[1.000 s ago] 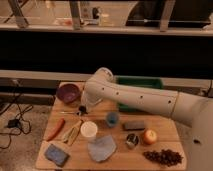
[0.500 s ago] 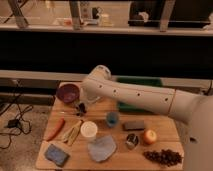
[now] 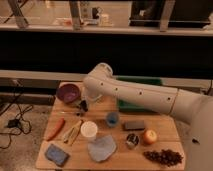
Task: Wipe red bowl with brush
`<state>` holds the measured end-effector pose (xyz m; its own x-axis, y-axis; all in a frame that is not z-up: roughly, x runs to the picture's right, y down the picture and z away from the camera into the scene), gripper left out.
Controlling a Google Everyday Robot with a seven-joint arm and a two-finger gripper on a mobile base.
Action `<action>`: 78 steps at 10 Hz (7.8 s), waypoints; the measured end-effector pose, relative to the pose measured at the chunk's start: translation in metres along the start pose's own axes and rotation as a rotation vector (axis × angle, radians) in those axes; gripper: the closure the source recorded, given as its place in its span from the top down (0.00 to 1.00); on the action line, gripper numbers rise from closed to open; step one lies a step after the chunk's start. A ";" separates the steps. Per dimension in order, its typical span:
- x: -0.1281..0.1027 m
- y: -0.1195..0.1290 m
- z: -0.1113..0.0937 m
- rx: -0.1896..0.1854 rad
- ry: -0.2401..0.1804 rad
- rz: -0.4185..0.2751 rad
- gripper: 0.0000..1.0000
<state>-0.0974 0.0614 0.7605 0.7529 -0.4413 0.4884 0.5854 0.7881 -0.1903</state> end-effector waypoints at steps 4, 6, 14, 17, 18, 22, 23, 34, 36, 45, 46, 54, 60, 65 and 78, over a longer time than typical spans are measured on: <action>0.006 -0.006 -0.011 0.001 0.019 -0.004 0.00; 0.009 -0.009 -0.015 0.003 0.026 -0.007 0.00; 0.030 -0.025 -0.058 0.050 0.075 0.003 0.00; 0.037 -0.037 -0.069 0.063 0.088 0.006 0.00; 0.040 -0.042 -0.070 0.065 0.094 0.004 0.00; 0.052 -0.055 -0.070 0.056 0.115 0.007 0.00; 0.055 -0.056 -0.069 0.052 0.120 0.011 0.00; 0.101 -0.034 -0.057 -0.004 0.170 0.083 0.00; 0.106 -0.041 -0.054 -0.014 0.178 0.075 0.00; 0.096 -0.095 -0.029 -0.035 0.174 -0.002 0.00; 0.094 -0.098 -0.025 -0.040 0.172 -0.007 0.00; 0.077 -0.090 -0.035 -0.055 0.179 -0.026 0.00; 0.070 -0.063 -0.056 -0.056 0.190 -0.008 0.00; 0.094 -0.054 -0.068 -0.069 0.228 0.029 0.00; 0.120 -0.093 -0.023 -0.135 0.242 0.027 0.00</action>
<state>-0.0544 -0.0750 0.8172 0.8095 -0.5231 0.2666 0.5863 0.7440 -0.3204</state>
